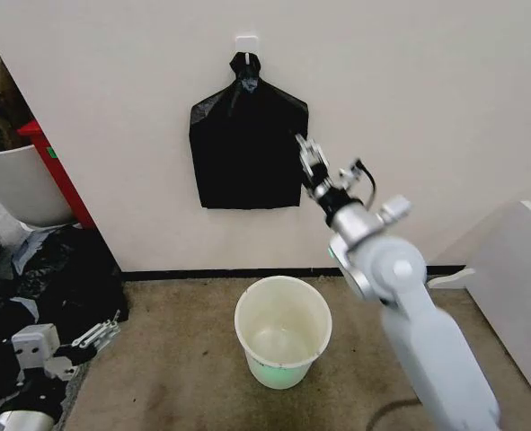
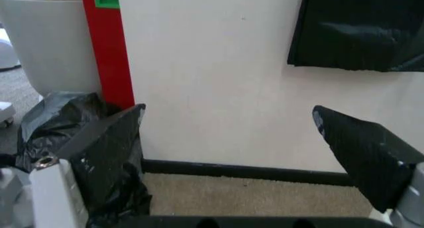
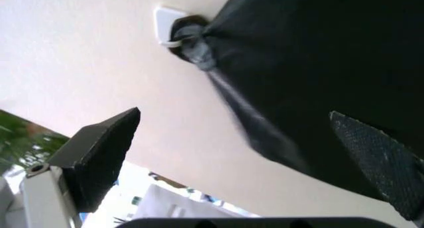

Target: Place the garbage bag over the trash bin.

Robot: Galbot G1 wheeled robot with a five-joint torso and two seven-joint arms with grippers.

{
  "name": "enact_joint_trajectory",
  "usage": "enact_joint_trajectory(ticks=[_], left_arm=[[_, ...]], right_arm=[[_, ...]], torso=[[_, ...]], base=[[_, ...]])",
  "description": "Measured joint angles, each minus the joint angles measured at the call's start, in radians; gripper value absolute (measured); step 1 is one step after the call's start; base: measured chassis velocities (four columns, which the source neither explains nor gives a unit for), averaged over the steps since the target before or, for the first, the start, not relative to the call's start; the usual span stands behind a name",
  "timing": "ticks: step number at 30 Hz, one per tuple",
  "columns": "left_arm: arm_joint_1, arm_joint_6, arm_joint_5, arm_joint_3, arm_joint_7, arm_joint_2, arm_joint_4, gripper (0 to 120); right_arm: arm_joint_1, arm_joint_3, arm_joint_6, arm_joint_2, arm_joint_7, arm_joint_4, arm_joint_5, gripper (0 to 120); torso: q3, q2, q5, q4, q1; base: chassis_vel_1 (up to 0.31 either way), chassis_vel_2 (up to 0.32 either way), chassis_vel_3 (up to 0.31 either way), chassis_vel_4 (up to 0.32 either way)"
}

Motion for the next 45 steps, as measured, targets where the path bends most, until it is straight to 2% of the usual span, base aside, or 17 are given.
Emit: enact_joint_trajectory(ticks=[3, 10, 17, 24, 28, 31, 35, 45], left_arm=[[0.0, -0.001, 0.0, 0.0, 0.0, 0.0, 0.0, 100], [0.002, -0.005, -0.004, -0.001, 0.003, 0.007, 0.0, 100], [0.002, -0.02, -0.019, -0.003, 0.04, 0.038, 0.0, 100], [0.002, -0.022, -0.02, -0.003, 0.042, 0.04, 0.0, 100], [0.002, -0.023, -0.021, -0.003, 0.043, 0.04, 0.0, 100], [0.002, -0.024, -0.021, -0.003, 0.043, 0.04, 0.0, 100], [0.002, -0.025, -0.021, -0.003, 0.043, 0.04, 0.0, 100], [0.003, -0.027, -0.021, -0.003, 0.044, 0.04, 0.0, 100]], right_arm=[[0.074, -0.022, 0.013, 0.071, 0.009, -0.073, 0.006, 100], [0.17, -0.035, 0.021, 0.17, 0.024, -0.19, -0.017, 100], [0.211, -0.026, 0.016, 0.189, 0.022, -0.239, -0.041, 99], [0.25, 0.013, 0.015, 0.206, 0.036, -0.281, -0.04, 97], [0.261, 0.015, 0.014, 0.215, 0.034, -0.303, -0.055, 81], [0.261, 0.015, 0.014, 0.217, 0.033, -0.307, -0.057, 75], [0.266, 0.015, 0.014, 0.225, 0.031, -0.31, -0.059, 69], [0.284, 0.019, 0.011, 0.232, 0.032, -0.328, -0.061, 65]], torso=[[0.0, 0.0, 0.0, 0.0001, 0.0], [0.0, 0.0, 0.0, 0.0001, 0.0], [0.0, 0.0, 0.0003, -0.0003, 0.0], [0.0, 0.0, 0.0003, -0.0003, 0.0], [0.0, 0.0, 0.0003, 0.0, 0.0], [0.0, 0.0, 0.0003, -0.0001, 0.0], [0.0, 0.0, 0.0003, -0.0001, 0.0], [0.0, 0.0, 0.0003, -0.0001, 0.0]], base=[[0.0, 0.0, 0.0, 0.0], [0.0, 0.0, 0.0, 0.0], [0.0, 0.0, 0.0, 0.0], [0.0, 0.0, 0.0, 0.0], [0.0, 0.0, 0.0, 0.0], [0.0, 0.0, 0.0, 0.0], [0.0, 0.0, 0.0, 0.0], [0.0, 0.0, 0.0, 0.0]])
